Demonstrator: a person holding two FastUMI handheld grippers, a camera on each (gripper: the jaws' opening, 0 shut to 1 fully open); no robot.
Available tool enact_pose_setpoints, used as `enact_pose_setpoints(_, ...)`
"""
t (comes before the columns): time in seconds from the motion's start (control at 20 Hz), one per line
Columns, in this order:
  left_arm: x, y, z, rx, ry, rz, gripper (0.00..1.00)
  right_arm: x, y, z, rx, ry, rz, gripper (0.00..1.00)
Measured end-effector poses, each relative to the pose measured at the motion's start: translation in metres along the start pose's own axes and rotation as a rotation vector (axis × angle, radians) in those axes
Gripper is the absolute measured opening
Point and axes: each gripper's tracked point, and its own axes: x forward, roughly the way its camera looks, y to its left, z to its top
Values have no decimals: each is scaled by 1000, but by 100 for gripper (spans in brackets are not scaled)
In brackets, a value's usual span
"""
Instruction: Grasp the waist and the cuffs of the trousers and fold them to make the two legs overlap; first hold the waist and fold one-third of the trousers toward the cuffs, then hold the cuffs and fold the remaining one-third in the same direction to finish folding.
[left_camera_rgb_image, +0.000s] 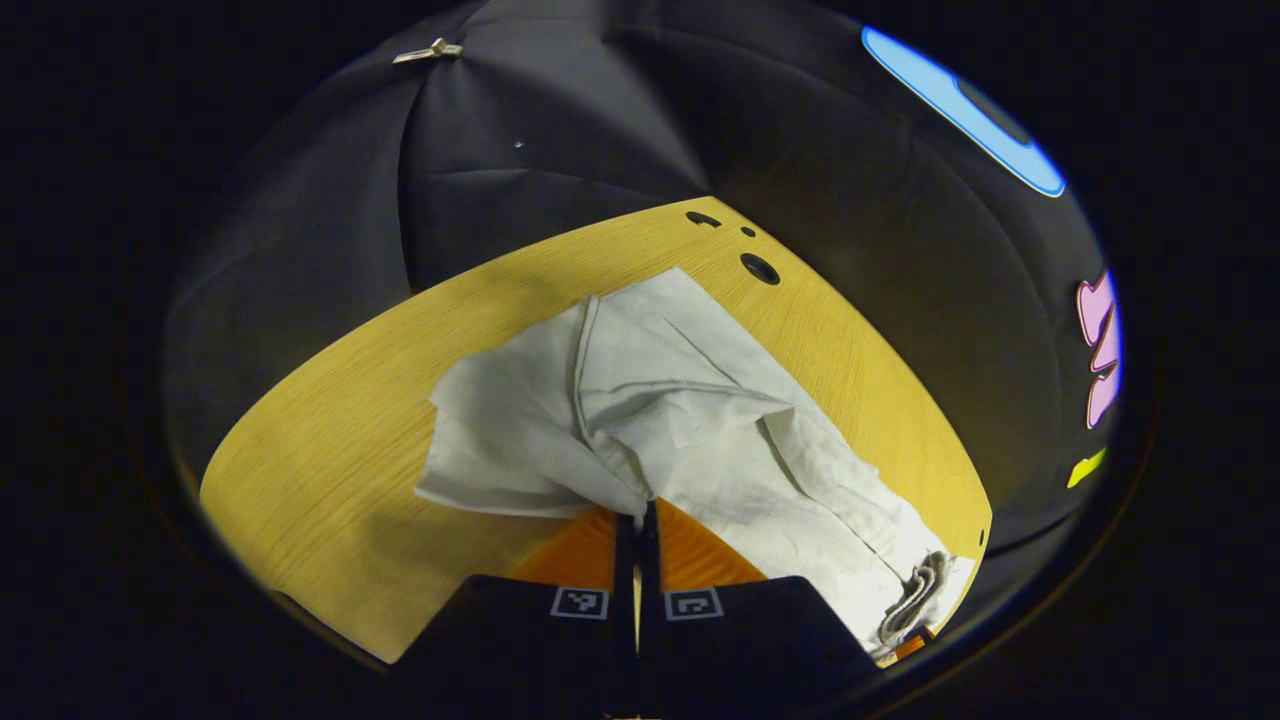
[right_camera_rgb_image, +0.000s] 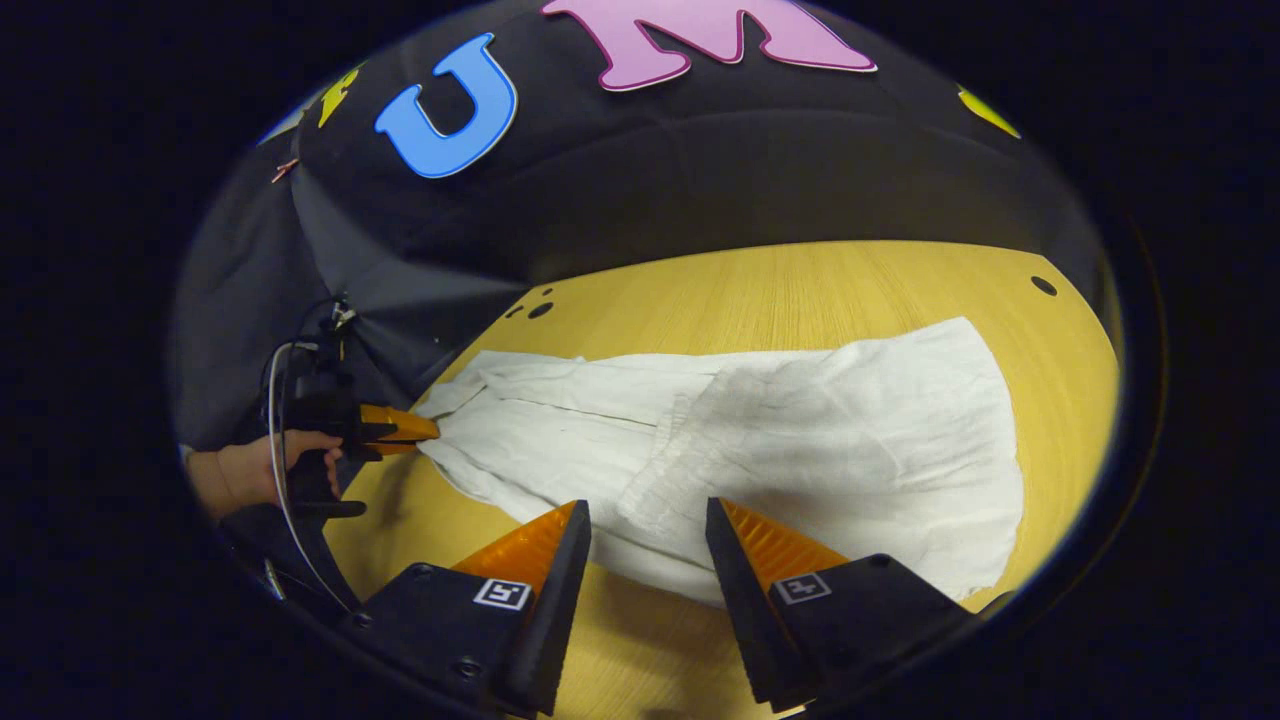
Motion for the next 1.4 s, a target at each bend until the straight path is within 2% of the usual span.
enact_pose_setpoints(0.05,1,-1,0,-25,-8,-8,7,-7,-5,6,14,-16,-12,77)
enact_pose_setpoints(0.25,-1,-2,3,-126,-22,-48,7,-35,-31,18,111,-64,-58,77)
enact_pose_setpoints(0.4,1,-3,4,-132,-21,-51,6,-65,-62,18,134,-78,-112,77)
enact_pose_setpoints(0.5,0,-3,5,-119,-35,-24,6,-86,-82,17,148,-83,-144,77)
enact_pose_setpoints(0.6,-3,-5,8,-91,-60,4,5,-106,-101,17,179,-92,-174,77)
enact_pose_setpoints(0.75,-17,-27,18,-29,-126,-10,6,-136,-130,18,240,-101,-226,77)
enact_pose_setpoints(1.05,-53,-88,39,88,-269,-101,6,-178,-169,20,355,-166,-277,77)
enact_pose_setpoints(1.4,-93,-189,19,336,-377,-222,5,-212,-191,14,362,-193,-287,77)
